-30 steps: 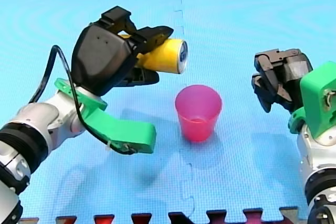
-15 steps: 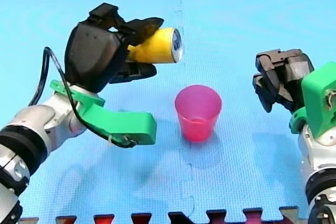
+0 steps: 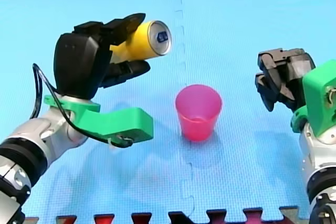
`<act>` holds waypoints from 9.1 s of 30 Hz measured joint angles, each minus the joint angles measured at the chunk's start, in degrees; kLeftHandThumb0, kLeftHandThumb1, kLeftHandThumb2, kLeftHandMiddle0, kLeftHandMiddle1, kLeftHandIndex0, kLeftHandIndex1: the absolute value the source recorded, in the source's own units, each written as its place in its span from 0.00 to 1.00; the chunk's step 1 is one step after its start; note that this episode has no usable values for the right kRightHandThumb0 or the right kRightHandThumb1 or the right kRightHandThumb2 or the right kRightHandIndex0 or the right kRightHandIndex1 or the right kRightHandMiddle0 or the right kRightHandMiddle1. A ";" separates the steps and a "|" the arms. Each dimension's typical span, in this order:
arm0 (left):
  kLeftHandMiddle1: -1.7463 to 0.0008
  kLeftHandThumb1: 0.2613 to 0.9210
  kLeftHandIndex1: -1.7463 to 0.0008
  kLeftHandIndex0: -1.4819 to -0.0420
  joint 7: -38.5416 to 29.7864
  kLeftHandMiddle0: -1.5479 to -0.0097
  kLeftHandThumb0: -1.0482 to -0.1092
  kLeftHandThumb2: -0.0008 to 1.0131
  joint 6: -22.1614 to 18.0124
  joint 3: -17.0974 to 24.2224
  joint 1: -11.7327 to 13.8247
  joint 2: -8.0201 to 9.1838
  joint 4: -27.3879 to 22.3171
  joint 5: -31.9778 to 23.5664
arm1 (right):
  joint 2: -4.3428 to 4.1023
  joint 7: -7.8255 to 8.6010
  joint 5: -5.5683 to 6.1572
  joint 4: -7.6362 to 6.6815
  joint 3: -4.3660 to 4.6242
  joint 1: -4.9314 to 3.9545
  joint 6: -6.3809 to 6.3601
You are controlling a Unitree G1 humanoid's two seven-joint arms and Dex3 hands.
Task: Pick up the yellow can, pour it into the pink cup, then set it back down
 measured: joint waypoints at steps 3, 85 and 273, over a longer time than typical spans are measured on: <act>0.97 0.83 0.99 0.21 0.25 0.19 0.71 0.00 0.00 0.07 0.09 -0.03 0.05 0.03 | -0.13 -0.26 -0.11 -0.05 0.08 -0.05 0.23; 1.00 0.86 1.00 0.22 -32.07 0.18 0.73 0.00 -19.99 32.08 17.43 -8.42 -4.09 -30.93 | -2.08 -4.41 -2.88 0.11 2.16 -0.19 0.53; 1.00 1.00 1.00 0.91 -7.34 0.79 0.00 0.18 -22.65 23.53 16.87 -9.08 5.14 -18.02 | -6.64 -5.57 -3.05 0.02 1.95 -0.82 3.38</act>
